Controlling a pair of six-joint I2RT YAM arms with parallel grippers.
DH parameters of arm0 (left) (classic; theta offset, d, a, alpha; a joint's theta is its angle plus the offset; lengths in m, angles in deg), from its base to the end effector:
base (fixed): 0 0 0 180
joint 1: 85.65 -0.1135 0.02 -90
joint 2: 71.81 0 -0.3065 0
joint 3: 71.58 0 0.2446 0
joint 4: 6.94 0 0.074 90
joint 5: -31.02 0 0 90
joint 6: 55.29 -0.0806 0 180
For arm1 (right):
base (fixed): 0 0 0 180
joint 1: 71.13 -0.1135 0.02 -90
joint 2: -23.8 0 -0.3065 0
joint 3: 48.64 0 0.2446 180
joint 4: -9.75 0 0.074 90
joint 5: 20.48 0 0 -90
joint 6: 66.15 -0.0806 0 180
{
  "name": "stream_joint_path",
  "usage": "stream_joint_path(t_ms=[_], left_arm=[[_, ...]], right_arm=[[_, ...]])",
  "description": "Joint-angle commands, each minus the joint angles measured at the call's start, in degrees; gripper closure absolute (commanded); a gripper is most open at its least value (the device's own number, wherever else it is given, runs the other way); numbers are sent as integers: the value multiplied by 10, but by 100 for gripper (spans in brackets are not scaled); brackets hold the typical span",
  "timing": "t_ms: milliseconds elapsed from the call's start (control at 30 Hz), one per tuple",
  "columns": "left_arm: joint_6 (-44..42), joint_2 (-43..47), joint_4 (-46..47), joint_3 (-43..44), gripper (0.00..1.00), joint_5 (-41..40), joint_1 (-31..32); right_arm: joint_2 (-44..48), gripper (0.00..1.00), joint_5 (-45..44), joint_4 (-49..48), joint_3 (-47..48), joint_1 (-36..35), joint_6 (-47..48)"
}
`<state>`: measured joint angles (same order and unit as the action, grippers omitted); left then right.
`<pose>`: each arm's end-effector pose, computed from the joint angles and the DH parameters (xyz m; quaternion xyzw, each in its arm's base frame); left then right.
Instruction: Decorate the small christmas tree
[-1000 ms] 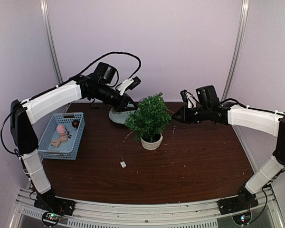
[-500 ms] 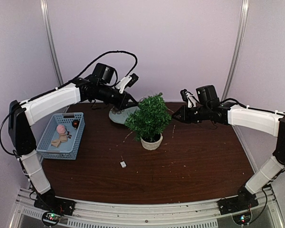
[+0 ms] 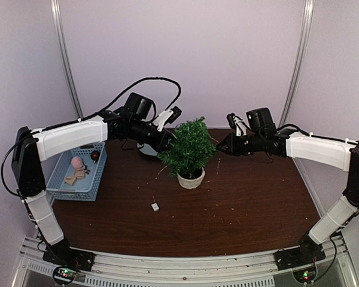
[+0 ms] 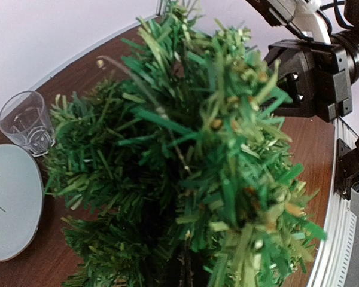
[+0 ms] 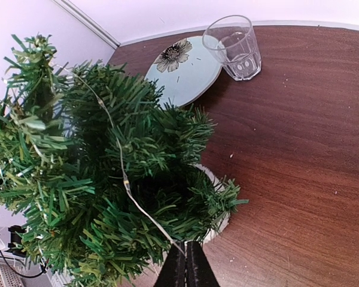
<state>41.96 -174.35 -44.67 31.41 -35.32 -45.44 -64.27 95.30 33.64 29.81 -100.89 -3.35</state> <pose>0.3218 -0.3144 0.3251 0.3361 0.8151 -0.3430 0.3239 0.3065 0.2156 0.2980 -0.1247 0.8562 0.3927 0.3118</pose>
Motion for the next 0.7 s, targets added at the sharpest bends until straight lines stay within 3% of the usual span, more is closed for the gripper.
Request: stream_joint_path(t_ms=[0,500,667], left_arm=[[5,-2,40,-13,100,-1,7],[-15,-12,14,7,100,-24,8],[-21,30,0,-4,74,-39,6]], right_arm=[[-5,100,-1,-2,-3,-2,5],[-23,100,27,-11,-1,-10,-6],[-18,98,23,-3,4,-10,0]])
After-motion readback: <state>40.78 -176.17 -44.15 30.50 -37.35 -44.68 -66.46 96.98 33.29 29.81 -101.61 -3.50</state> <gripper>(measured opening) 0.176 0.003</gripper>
